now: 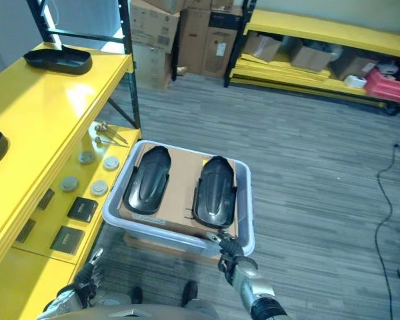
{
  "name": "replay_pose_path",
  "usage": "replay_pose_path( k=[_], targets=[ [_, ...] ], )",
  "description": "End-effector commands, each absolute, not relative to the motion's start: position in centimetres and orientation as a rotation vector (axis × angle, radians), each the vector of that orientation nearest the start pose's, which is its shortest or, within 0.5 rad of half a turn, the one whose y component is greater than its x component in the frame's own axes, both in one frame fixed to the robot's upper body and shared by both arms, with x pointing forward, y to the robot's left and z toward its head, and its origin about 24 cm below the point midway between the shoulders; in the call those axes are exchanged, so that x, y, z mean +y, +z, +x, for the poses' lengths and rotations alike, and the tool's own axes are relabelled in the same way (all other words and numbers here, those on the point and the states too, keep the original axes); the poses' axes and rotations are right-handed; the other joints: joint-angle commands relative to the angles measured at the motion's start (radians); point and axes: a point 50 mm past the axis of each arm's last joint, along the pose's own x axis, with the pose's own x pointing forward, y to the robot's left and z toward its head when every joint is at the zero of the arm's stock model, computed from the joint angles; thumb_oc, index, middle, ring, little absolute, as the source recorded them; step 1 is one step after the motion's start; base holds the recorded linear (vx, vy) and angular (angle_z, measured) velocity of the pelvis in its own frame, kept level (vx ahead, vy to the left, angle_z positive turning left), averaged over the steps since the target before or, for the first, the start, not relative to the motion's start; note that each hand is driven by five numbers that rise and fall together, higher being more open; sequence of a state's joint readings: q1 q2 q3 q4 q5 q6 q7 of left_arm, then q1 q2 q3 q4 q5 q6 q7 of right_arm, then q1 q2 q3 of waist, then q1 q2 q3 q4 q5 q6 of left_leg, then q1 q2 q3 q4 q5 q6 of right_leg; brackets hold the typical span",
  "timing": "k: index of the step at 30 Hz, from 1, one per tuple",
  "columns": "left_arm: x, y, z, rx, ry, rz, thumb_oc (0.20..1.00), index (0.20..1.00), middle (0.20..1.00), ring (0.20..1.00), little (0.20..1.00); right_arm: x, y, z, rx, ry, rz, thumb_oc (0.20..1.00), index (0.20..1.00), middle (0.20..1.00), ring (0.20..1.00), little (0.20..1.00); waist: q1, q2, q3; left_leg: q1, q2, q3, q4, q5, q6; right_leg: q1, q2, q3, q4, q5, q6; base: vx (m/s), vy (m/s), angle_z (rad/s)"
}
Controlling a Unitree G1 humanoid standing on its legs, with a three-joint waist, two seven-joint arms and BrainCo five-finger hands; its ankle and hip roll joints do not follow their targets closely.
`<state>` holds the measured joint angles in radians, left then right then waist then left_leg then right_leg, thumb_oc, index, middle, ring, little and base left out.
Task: Move parts from the plastic box to the shelf.
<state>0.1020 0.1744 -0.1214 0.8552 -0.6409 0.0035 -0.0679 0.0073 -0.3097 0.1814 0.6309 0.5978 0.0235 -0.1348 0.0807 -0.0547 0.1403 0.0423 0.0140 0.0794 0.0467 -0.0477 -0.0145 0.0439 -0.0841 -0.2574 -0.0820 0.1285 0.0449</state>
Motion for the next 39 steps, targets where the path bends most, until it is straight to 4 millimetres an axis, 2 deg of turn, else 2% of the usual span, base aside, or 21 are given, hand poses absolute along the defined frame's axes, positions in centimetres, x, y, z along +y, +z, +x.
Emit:
replay_pose_path(
  k=[1,3,4,6,12,14,15,19,20,24,25,30,39],
  targets=[
    [19.7,-13.4,14.3,0.895,0.134,-0.293,1.000,1.000,1.000,1.000,1.000,-25.2,-4.9,21.2,0.393,-0.481,0.207,1.000,1.000,1.000,1.000,1.000,-0.006,0.021,-0.004,-0.045,0.110,0.039,-0.056,0.086,-0.053,-0.030,-0.061,-0.015,0.025,-0.025,0.109,0.02,0.007,0.24],
    [20.1,-13.4,14.1,0.903,0.143,-0.283,1.000,1.000,1.000,1.000,1.000,-26.0,-2.9,21.9,0.285,-0.537,0.197,1.000,1.000,1.000,1.000,1.000,-0.015,0.028,0.000,-0.042,0.105,0.024,-0.067,0.087,-0.049,-0.042,-0.060,-0.002,0.039,-0.031,0.109,0.03,0.054,0.19],
    [20.6,-13.4,13.5,0.911,0.165,-0.287,1.000,1.000,1.000,1.000,1.000,-27.0,-0.2,22.5,0.156,-0.580,0.176,1.000,1.000,1.000,1.000,1.000,-0.031,0.038,0.005,-0.039,0.099,0.016,-0.074,0.086,-0.044,-0.057,-0.061,0.014,0.055,-0.037,0.110,0.04,0.092,0.05],
    [21.1,-13.6,13.0,0.917,0.186,-0.304,1.000,1.000,1.000,1.000,1.000,-27.9,2.1,22.5,0.045,-0.592,0.148,1.000,1.000,1.000,1.000,1.000,-0.047,0.049,0.010,-0.036,0.092,0.015,-0.077,0.083,-0.039,-0.066,-0.064,0.027,0.064,-0.040,0.112,0.05,0.113,-0.12],
    [22.1,-14.0,11.6,0.944,0.231,-0.325,1.000,1.000,1.000,1.000,1.000,-29.6,6.3,23.0,-0.111,-0.586,0.098,1.000,1.000,1.000,1.000,1.000,-0.066,0.066,0.023,-0.029,0.075,0.017,-0.077,0.071,-0.031,-0.085,-0.076,0.054,0.080,-0.041,0.122,0.03,0.092,-0.10],
    [22.2,-14.1,11.3,0.950,0.236,-0.327,1.000,1.000,1.000,1.000,1.000,-29.8,6.9,23.0,-0.130,-0.596,0.079,1.000,1.000,1.000,1.000,1.000,-0.066,0.066,0.025,-0.027,0.072,0.018,-0.076,0.068,-0.031,-0.084,-0.078,0.056,0.080,-0.040,0.125,0.06,0.064,-0.02],
    [22.4,-14.3,10.7,0.963,0.239,-0.327,1.000,1.000,1.000,1.000,1.000,-30.7,7.9,23.3,-0.132,-0.638,-0.023,1.000,1.000,1.000,1.000,1.000,-0.063,0.067,0.029,-0.017,0.066,0.019,-0.075,0.063,-0.029,-0.078,-0.085,0.059,0.081,-0.039,0.130,0.10,0.089,-0.03],
    [22.2,-14.5,10.0,0.975,0.221,-0.319,1.000,1.000,1.000,1.000,1.000,-32.0,7.3,23.6,-0.064,-0.723,-0.098,1.000,1.000,1.000,1.000,1.000,-0.046,0.069,0.029,-0.007,0.060,0.015,-0.074,0.057,-0.026,-0.067,-0.095,0.051,0.084,-0.039,0.135,0.10,0.044,-0.02],
    [22.1,-14.6,10.0,0.980,0.183,-0.290,1.000,1.000,1.000,1.000,1.000,-33.5,6.5,23.8,-0.001,-0.785,-0.143,1.000,1.000,1.000,1.000,1.000,-0.023,0.069,0.034,-0.019,0.057,0.002,-0.056,0.053,-0.025,-0.069,-0.104,0.042,0.095,-0.038,0.137,0.08,-0.001,0.04],
    [22.0,-14.4,10.4,0.982,0.143,-0.262,1.000,1.000,1.000,1.000,1.000,-34.9,6.2,24.2,0.034,-0.827,-0.162,1.000,1.000,1.000,1.000,1.000,0.003,0.071,0.046,-0.039,0.053,-0.017,-0.035,0.051,-0.024,-0.075,-0.112,0.029,0.105,-0.034,0.139,0.01,-0.018,0.12],
    [22.1,-14.1,11.3,0.971,0.105,-0.246,1.000,1.000,1.000,1.000,1.000,-36.0,6.4,24.9,0.058,-0.865,-0.168,1.000,1.000,1.000,1.000,1.000,0.026,0.075,0.065,-0.075,0.046,-0.035,-0.013,0.048,-0.020,-0.095,-0.121,0.021,0.114,-0.029,0.142,-0.08,-0.021,0.10],
    [22.2,-13.3,13.7,0.937,0.046,-0.216,1.000,1.000,1.000,1.000,1.000,-37.0,6.8,26.5,0.101,-0.907,-0.142,1.000,1.000,1.000,1.000,1.000,0.056,0.090,0.120,-0.140,0.030,-0.067,0.006,0.053,-0.015,-0.131,-0.132,0.007,0.119,-0.023,0.144,-0.14,-0.021,0.31],
    [22.2,-13.6,13.1,0.954,0.038,-0.201,1.000,1.000,1.000,1.000,1.000,-36.9,5.3,26.5,0.176,-0.846,-0.165,1.000,1.000,1.000,1.000,1.000,0.067,0.096,0.145,-0.135,0.024,-0.073,0.011,0.055,-0.015,-0.108,-0.137,-0.001,0.108,-0.021,0.141,0.02,0.003,0.01]
  ],
)
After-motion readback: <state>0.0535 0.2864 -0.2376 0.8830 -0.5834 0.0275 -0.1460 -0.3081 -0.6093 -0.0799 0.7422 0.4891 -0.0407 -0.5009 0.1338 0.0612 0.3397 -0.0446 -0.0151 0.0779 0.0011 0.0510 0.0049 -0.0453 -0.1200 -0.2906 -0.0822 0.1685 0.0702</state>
